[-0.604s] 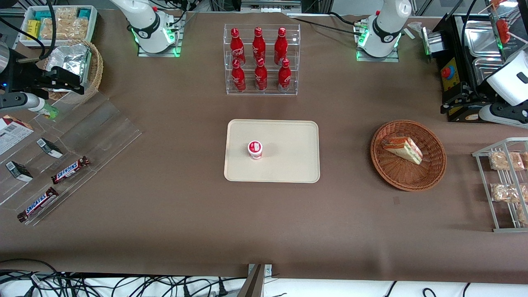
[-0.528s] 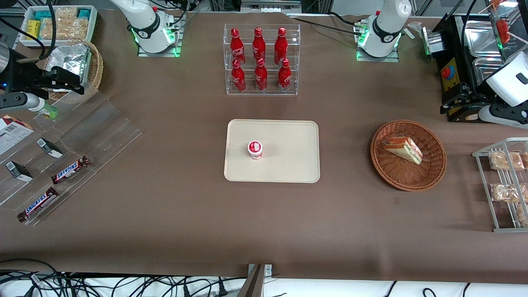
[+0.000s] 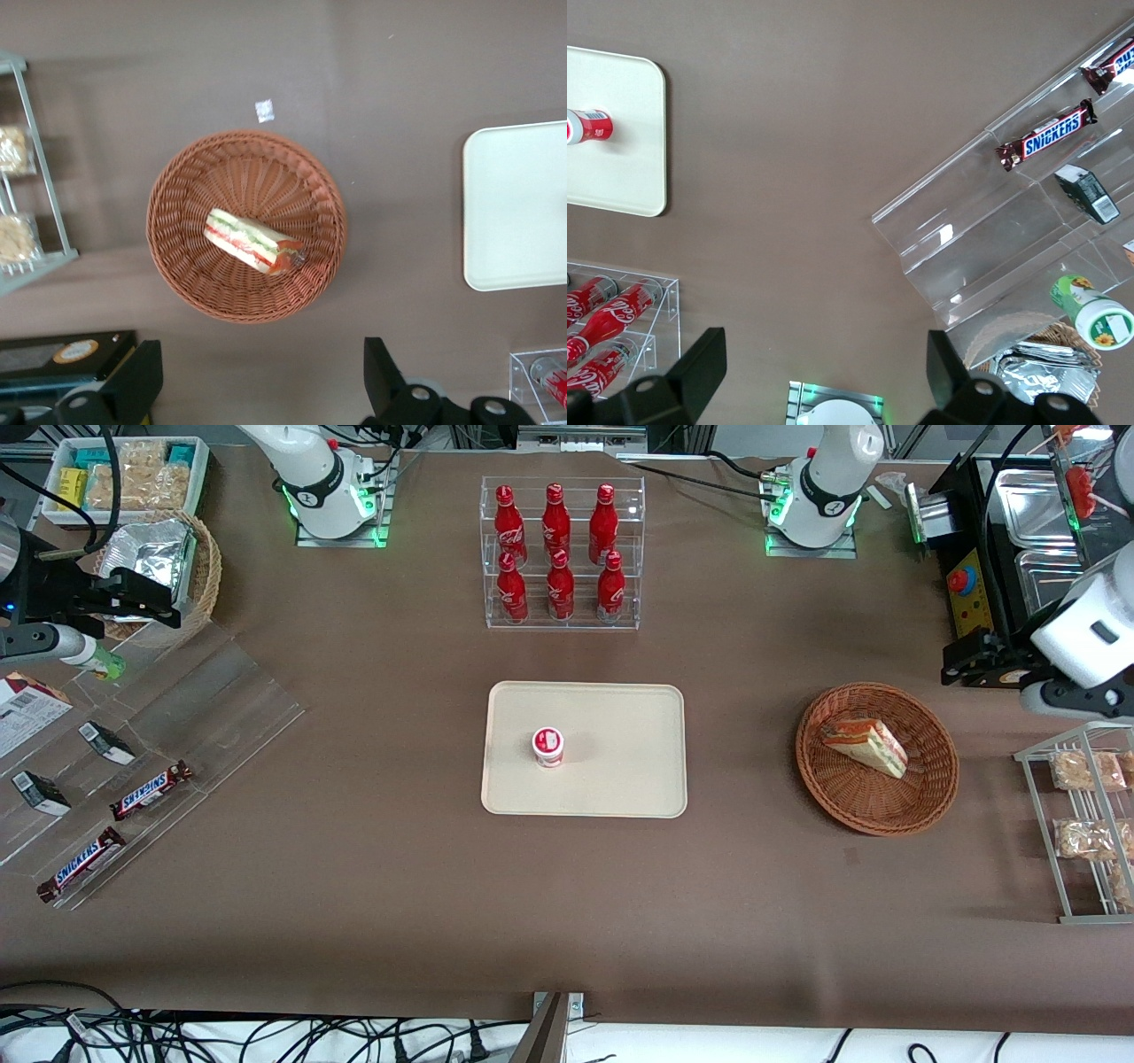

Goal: Place sandwich from basket to tray
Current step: 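Move the left gripper over the wicker basket toward the wrapped sandwich, then lower the open left gripper around the sandwich and close it, then lift the sandwich out of the basket and carry it toward the cream tray, then lower the sandwich onto the tray beside the red-and-white cup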

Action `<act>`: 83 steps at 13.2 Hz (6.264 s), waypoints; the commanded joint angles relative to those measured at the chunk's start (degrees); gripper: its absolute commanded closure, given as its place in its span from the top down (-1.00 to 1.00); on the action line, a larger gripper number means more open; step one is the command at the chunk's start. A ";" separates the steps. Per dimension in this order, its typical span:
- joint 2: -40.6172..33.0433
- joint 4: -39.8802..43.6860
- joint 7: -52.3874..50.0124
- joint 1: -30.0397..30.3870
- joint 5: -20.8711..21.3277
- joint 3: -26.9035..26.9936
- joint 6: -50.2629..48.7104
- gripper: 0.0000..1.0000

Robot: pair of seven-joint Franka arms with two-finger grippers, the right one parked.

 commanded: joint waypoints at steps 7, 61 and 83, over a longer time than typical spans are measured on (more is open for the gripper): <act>-0.22 -19.57 -32.73 1.05 4.48 -0.28 18.01 1.00; 9.78 -10.17 -29.70 0.18 1.58 -33.06 21.36 -1.00; 28.97 -9.91 -53.59 -7.75 24.34 -32.53 36.75 1.00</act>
